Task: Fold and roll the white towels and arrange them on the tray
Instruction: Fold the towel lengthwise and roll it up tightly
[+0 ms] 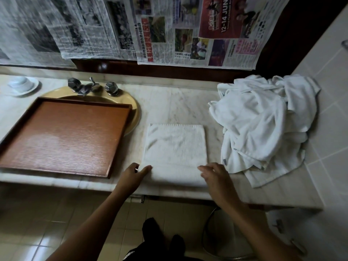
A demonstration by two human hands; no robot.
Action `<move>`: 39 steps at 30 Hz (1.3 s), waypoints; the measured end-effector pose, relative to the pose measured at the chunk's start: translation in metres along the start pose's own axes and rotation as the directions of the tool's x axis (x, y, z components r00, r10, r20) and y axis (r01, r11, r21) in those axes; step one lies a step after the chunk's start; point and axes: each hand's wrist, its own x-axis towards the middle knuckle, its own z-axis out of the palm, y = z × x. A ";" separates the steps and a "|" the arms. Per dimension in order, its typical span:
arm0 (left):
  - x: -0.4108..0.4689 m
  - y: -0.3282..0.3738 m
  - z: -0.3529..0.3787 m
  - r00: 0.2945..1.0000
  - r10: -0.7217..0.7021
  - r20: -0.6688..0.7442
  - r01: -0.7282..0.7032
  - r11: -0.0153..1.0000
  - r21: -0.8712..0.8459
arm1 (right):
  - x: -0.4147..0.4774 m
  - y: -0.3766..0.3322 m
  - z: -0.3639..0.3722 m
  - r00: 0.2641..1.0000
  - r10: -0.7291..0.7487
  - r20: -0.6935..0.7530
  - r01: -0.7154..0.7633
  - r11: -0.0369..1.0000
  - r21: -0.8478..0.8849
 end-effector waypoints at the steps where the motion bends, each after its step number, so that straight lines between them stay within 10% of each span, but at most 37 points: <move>1: 0.001 0.001 0.001 1.000 -0.015 -0.001 0.015 1.000 0.013 | -0.004 -0.005 0.005 0.998 -0.055 -0.022 0.054 0.998 -0.034; 4: 0.001 0.001 0.005 0.999 -0.017 -0.044 0.019 0.998 0.052 | -0.017 -0.011 0.013 0.998 -0.063 0.000 0.063 0.995 -0.074; 8: -0.020 0.007 0.026 0.883 0.438 -0.169 -0.338 0.843 0.419 | -0.020 -0.014 0.014 0.991 -0.001 0.135 0.020 0.990 -0.138; 12: -0.027 0.009 0.042 0.777 0.598 0.195 -0.589 0.583 0.559 | -0.008 -0.014 0.010 0.978 0.008 0.207 0.038 0.975 -0.218; 18: 0.022 0.016 0.019 0.719 0.580 0.383 -0.672 0.437 0.598 | 0.025 0.003 -0.002 0.920 -0.002 0.392 0.114 0.958 -0.264; 30: 0.009 0.002 0.005 0.733 0.490 0.471 -0.680 0.515 0.522 | 0.016 0.011 -0.029 0.791 -0.026 0.611 0.158 0.974 -0.163; 39: -0.001 -0.018 -0.011 0.823 0.413 0.390 -0.523 0.819 0.236 | 0.005 0.015 -0.035 0.798 0.014 0.603 0.041 0.996 -0.077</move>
